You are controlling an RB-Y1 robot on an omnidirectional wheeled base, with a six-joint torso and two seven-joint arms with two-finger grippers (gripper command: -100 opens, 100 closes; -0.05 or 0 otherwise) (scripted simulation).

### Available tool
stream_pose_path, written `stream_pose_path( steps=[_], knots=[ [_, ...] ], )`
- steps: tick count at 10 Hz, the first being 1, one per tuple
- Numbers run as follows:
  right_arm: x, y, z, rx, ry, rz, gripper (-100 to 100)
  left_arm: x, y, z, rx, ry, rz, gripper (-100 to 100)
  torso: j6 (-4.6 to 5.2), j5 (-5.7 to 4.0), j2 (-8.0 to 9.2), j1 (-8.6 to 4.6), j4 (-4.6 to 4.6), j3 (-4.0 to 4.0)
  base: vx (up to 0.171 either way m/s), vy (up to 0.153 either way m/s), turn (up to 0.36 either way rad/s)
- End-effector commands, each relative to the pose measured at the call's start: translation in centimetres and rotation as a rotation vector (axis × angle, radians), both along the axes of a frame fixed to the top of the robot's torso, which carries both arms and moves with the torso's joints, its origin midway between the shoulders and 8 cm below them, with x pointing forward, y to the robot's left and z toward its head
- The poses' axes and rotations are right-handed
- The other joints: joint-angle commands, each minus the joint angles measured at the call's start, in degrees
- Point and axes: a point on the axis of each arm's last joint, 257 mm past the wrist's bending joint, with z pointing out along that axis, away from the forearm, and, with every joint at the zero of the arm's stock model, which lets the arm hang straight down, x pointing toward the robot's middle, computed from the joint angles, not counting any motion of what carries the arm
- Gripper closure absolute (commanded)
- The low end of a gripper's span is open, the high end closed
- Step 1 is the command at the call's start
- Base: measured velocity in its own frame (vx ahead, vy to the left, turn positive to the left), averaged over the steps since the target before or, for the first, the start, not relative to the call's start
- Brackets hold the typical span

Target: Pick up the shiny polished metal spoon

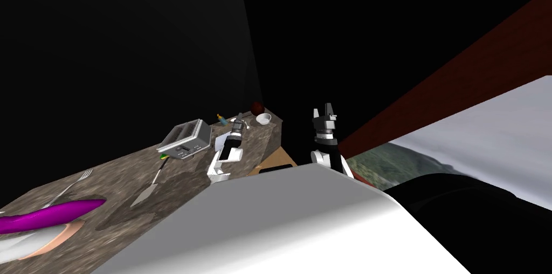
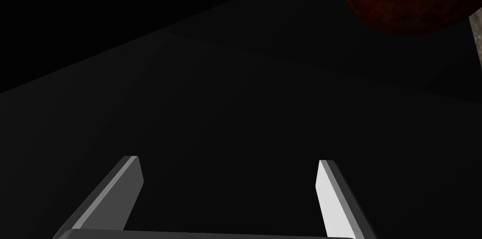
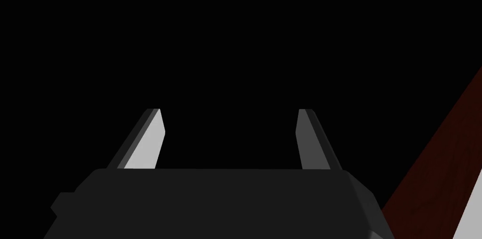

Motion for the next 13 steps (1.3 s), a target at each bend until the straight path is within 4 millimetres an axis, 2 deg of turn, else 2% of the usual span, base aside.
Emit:
stream_pose_path(
  steps=[1,2,3,4,5,6,7,10,12,13],
  knots=[
    [0.0,0.0,0.0,0.000,0.000,0.000,0,1.7,-0.9,-1.4,0.034,0.050,-0.001,-100,0.00,0.00,0.00,0.00,0.00,0.00,-0.083,0.006,0.062],
    [0.0,0.0,0.0,0.000,0.000,0.000,0,2.1,-1.1,-1.1,0.035,0.048,-0.004,-100,0.00,0.00,0.07,0.03,0.01,0.04,-0.066,0.007,0.022],
    [0.0,0.0,0.0,0.000,0.000,0.000,0,3.4,-1.6,-2.1,0.061,0.087,-0.002,-100,0.00,0.01,0.06,0.04,0.02,0.04,-0.056,0.006,0.042],
    [0.0,0.0,0.0,0.000,0.000,0.000,0,3.6,-1.7,-1.9,0.061,0.083,-0.004,-100,-0.01,0.01,0.02,0.04,0.01,0.02,-0.040,0.000,0.026],
    [0.0,0.0,0.0,0.000,0.000,0.000,0,4.9,-2.3,-2.8,0.089,0.120,-0.002,-100,-0.01,0.00,-0.03,0.02,0.00,-0.01,-0.047,-0.004,0.047],
    [0.0,0.0,0.0,0.000,0.000,0.000,0,5.1,-2.3,-2.8,0.090,0.120,-0.004,-100,-0.01,0.00,-0.02,0.00,-0.01,-0.01,-0.039,-0.004,0.019],
    [0.0,0.0,0.0,0.000,0.000,0.000,0,6.4,-2.8,-3.8,0.121,0.160,0.000,-100,0.00,0.00,-0.05,0.00,-0.01,-0.02,-0.038,0.005,0.039],
    [0.0,0.0,0.0,0.000,0.000,0.000,0,9.0,-3.6,-5.2,0.190,0.229,0.008,-100,-0.01,-0.01,-0.05,-0.01,-0.01,-0.02,-0.045,-0.007,0.041],
    [0.0,0.0,0.0,0.000,0.000,0.000,0,10.3,-4.0,-5.7,0.227,0.260,0.014,-100,-0.01,0.00,-0.08,-0.01,-0.02,-0.04,-0.025,-0.001,0.025],
    [0.0,0.0,0.0,0.000,0.000,0.000,0,10.6,-3.9,-6.5,0.231,0.278,0.015,-100,-0.01,0.00,-0.11,0.02,-0.02,-0.06,-0.015,-0.002,0.016]
  ],
)
